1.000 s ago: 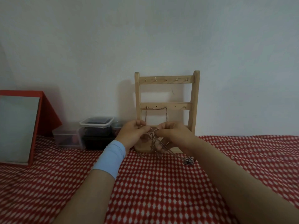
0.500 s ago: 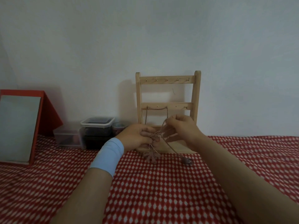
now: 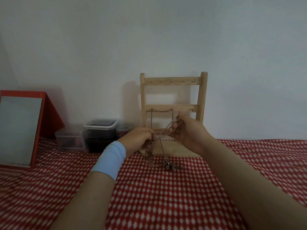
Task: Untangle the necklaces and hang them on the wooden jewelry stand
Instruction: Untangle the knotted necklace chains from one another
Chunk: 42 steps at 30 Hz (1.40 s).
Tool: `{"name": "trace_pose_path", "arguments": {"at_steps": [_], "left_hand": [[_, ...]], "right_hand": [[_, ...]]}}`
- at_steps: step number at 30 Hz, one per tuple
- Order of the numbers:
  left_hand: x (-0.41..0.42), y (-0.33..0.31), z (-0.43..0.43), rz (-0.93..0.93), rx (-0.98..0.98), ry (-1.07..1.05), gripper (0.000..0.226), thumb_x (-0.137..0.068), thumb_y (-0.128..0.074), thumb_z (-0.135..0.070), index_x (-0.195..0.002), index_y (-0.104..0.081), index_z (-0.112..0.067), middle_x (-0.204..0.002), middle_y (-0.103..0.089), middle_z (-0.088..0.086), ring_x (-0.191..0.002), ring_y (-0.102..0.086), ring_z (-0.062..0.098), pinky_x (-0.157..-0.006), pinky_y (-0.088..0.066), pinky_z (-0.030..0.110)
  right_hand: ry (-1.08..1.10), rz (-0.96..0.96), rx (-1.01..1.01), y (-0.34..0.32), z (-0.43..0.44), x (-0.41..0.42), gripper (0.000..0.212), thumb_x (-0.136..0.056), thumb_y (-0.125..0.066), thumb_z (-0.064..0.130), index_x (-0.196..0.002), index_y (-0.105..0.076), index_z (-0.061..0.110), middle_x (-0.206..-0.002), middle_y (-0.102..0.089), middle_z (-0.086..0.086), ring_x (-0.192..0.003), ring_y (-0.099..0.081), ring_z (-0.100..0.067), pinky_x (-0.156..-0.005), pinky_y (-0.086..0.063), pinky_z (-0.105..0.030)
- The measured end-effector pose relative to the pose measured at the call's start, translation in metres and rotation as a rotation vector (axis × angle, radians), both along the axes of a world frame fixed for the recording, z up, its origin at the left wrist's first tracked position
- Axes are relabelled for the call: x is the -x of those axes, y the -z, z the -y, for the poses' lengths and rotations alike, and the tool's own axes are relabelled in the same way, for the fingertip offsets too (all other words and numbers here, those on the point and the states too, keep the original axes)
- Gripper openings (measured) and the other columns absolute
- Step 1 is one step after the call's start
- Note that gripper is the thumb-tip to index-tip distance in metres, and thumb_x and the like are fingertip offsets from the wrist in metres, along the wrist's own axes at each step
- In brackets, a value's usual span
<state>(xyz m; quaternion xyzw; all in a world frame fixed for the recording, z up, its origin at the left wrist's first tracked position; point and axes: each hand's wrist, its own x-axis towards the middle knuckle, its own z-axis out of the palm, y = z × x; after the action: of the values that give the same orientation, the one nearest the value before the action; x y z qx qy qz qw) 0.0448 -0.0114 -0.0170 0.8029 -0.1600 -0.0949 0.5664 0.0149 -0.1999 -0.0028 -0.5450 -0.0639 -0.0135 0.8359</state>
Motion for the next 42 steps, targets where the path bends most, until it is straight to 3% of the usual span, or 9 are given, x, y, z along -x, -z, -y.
{"name": "trace_pose_path", "arguments": {"at_steps": [4,10,13,18,22,26,32,36,42], "left_hand": [[0.008,-0.004,0.001,-0.045,0.004,0.072,0.031,-0.093,-0.038,0.001,-0.080,-0.063,-0.012,-0.079,-0.057,0.007,-0.045,-0.042,0.011,-0.049,-0.041,0.021],[0.015,-0.015,-0.008,0.062,-0.272,0.094,0.018,-0.095,-0.054,-0.011,-0.089,-0.068,-0.020,-0.063,-0.057,-0.009,-0.042,-0.043,0.003,-0.046,-0.040,0.020],[0.018,-0.020,-0.014,0.061,-0.334,0.123,0.014,-0.096,-0.056,-0.016,-0.096,-0.068,-0.023,-0.072,-0.059,-0.013,-0.045,-0.041,0.006,-0.043,-0.040,0.023],[0.017,-0.023,-0.016,0.106,-0.477,0.136,0.012,-0.097,-0.056,-0.019,-0.103,-0.066,-0.021,-0.069,-0.065,-0.014,-0.050,-0.043,0.010,-0.048,-0.043,0.024],[0.018,-0.019,-0.011,0.013,-0.327,0.165,0.014,-0.098,-0.053,-0.018,-0.101,-0.067,-0.017,-0.086,-0.076,-0.007,-0.049,-0.039,0.009,-0.044,-0.039,0.022],[0.017,-0.013,-0.009,-0.067,-0.137,0.121,0.015,-0.099,-0.050,-0.014,-0.101,-0.065,-0.012,-0.076,-0.074,-0.005,-0.045,-0.039,0.008,-0.038,-0.037,0.020],[0.014,-0.013,-0.010,-0.095,-0.015,0.112,0.018,-0.100,-0.050,-0.014,-0.110,-0.063,-0.007,-0.082,-0.072,0.003,-0.044,-0.043,0.007,-0.040,-0.039,0.020],[0.015,-0.014,-0.006,-0.109,0.062,0.088,0.016,-0.099,-0.052,-0.014,-0.110,-0.063,-0.008,-0.087,-0.070,0.006,-0.047,-0.047,0.010,-0.042,-0.044,0.023],[0.018,-0.019,-0.004,-0.094,0.040,0.079,0.017,-0.099,-0.053,-0.016,-0.111,-0.061,-0.008,-0.085,-0.072,0.004,-0.052,-0.053,0.013,-0.048,-0.050,0.026]], "right_hand": [[-0.023,-0.011,0.055,0.003,0.000,0.001,0.026,-0.110,-0.040,0.029,-0.089,-0.053,0.017,-0.057,-0.032,0.006,-0.049,-0.035,-0.012,-0.061,-0.042,-0.030],[-0.064,0.001,0.002,0.003,0.009,0.002,0.022,-0.110,-0.036,0.017,-0.100,-0.054,0.011,-0.054,-0.037,0.006,-0.035,-0.024,-0.008,-0.056,-0.053,-0.032],[-0.089,0.020,0.157,0.005,0.012,0.002,0.021,-0.109,-0.035,0.009,-0.106,-0.055,0.011,-0.061,-0.044,0.002,-0.035,-0.025,-0.009,-0.054,-0.055,-0.034],[-0.013,0.018,0.421,0.004,0.009,0.002,0.028,-0.098,-0.032,-0.006,-0.088,-0.049,0.015,-0.064,-0.051,-0.004,-0.039,-0.031,-0.015,-0.052,-0.052,-0.035],[0.085,-0.018,0.682,0.006,0.003,0.000,0.021,-0.096,-0.043,-0.002,-0.092,-0.059,0.010,-0.069,-0.056,-0.005,-0.046,-0.045,-0.015,-0.058,-0.052,-0.034],[0.141,0.115,0.970,0.007,0.001,0.002,0.027,-0.095,-0.058,0.001,-0.106,-0.074,0.020,-0.105,-0.074,0.004,-0.096,-0.069,-0.013,-0.075,-0.051,-0.018],[0.090,0.128,1.043,-0.007,-0.007,0.015,0.019,-0.098,-0.055,0.020,-0.090,-0.070,0.011,-0.075,-0.073,-0.005,-0.051,-0.061,-0.018,-0.045,-0.046,-0.026],[-0.123,-0.004,1.339,-0.006,-0.016,0.021,0.028,-0.085,-0.070,0.056,-0.079,-0.067,0.029,-0.080,-0.078,-0.004,-0.069,-0.076,-0.018,-0.062,-0.063,-0.033],[-0.022,0.156,1.229,0.010,-0.010,0.005,0.008,-0.086,-0.077,0.031,-0.085,-0.078,0.023,-0.083,-0.078,0.001,-0.087,-0.074,-0.019,-0.088,-0.061,-0.039]]}}
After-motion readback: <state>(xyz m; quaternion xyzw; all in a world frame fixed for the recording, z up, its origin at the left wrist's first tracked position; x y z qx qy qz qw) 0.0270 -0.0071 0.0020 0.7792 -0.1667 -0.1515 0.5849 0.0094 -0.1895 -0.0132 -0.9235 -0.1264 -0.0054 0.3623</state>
